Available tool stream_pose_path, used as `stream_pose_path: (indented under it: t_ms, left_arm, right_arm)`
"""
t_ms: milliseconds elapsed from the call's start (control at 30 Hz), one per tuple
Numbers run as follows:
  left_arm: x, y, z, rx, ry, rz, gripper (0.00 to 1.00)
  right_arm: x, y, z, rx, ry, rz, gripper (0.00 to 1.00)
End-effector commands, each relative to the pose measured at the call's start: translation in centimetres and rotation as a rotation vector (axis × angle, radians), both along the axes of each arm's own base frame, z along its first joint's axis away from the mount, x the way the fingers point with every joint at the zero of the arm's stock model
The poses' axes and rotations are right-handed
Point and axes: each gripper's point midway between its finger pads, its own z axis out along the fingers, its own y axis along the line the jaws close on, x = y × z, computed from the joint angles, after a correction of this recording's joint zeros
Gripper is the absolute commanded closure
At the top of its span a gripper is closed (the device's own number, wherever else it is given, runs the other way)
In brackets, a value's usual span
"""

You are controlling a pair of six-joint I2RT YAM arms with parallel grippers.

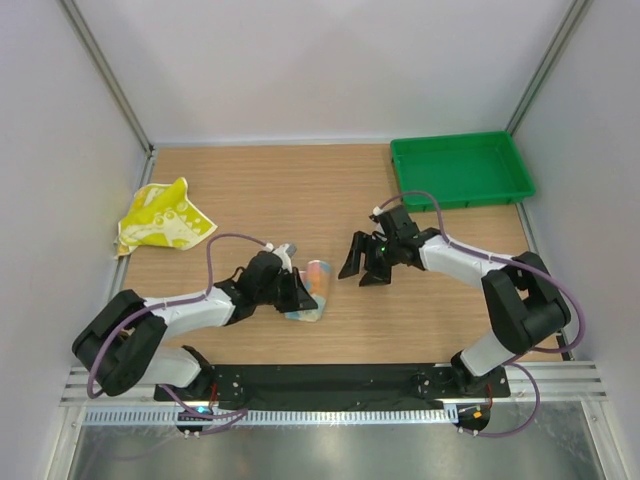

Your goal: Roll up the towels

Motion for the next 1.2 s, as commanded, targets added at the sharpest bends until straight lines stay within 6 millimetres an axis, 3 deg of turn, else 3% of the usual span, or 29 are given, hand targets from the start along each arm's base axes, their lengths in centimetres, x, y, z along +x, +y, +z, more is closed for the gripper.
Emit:
stream_pose_path:
  t_ms: [0,133,167,233,500,800,1167]
  left_arm:
    - [-1.9,2.4,-3.4,0.03,0.167,0.062,1.0]
    - [-1.9,3.7,-4.1,0.051,0.203,0.13,1.0]
    - [-2.2,4.2,-4.5,0.062,0.22,0.149,1.0]
    - [-2.0,4.8,-4.8,0.057,0.238,0.181,1.0]
    - [-3.1,7.6,-6.6,0.076,0.323,0.276,1.0]
    - [-4.4,9.0,-7.9,0.079,0.408,0.323,1.0]
    - [-4.3,9.2,-7.9,0.06,0.422,0.321,1.0]
  right_arm:
    - [0.7,2.6,3.6,0.202,-0.099,0.027,0.28]
    - [1.3,4.1,4.2,0.329,-0.147,0.034,0.28]
    - [1.0,4.1,3.3,0.336,-0.124,0.029,0.28]
    - [1.2,4.9,3.5,0.39,-0.146,0.035,0.27]
    - [0.9,7.3,1.5,0.415,-0.167,0.088,0.29]
    - [1.0,9.9,-0.9,0.423,-0.17,0.112,0.32]
    - [1.0,11.6,-2.7,0.476,-0.175,0.116,0.48]
